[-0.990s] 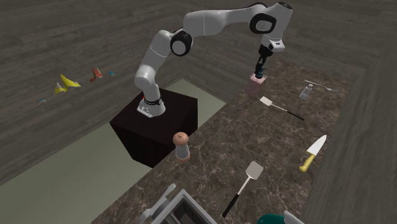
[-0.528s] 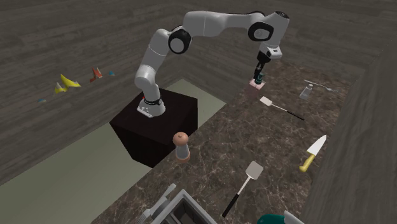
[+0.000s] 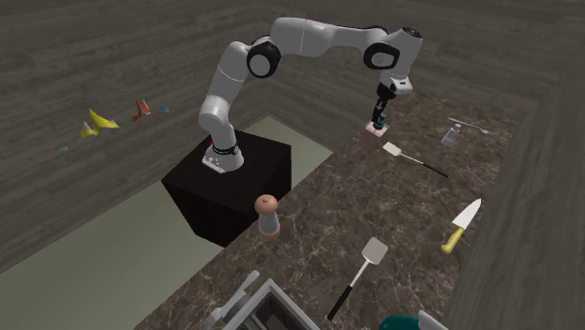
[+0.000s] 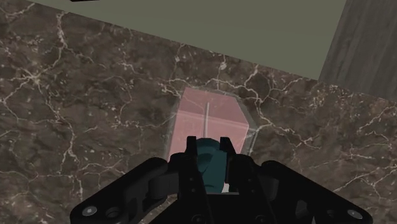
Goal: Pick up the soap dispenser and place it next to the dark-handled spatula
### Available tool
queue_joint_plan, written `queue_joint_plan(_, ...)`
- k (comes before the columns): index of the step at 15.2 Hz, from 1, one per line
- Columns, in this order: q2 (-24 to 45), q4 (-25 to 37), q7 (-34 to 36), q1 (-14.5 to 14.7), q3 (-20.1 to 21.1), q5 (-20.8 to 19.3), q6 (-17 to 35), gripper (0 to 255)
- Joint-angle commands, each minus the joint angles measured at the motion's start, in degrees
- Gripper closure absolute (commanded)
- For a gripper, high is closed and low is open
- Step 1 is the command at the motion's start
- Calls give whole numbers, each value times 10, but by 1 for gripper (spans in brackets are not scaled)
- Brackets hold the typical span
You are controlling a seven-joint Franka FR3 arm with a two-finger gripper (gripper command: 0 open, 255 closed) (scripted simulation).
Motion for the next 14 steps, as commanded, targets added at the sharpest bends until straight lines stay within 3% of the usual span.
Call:
queue_joint_plan(1,0,-1,0,0,0,0,1,255)
queue_joint_plan(4,0,-1,0,0,0,0,1,255)
queue_joint_plan(5,0,-1,0,0,0,0,1,0)
queue_joint_plan(10,0,-1,0,0,0,0,1,0)
queue_joint_plan(14,36,132,4,-12,1,4,-95,0)
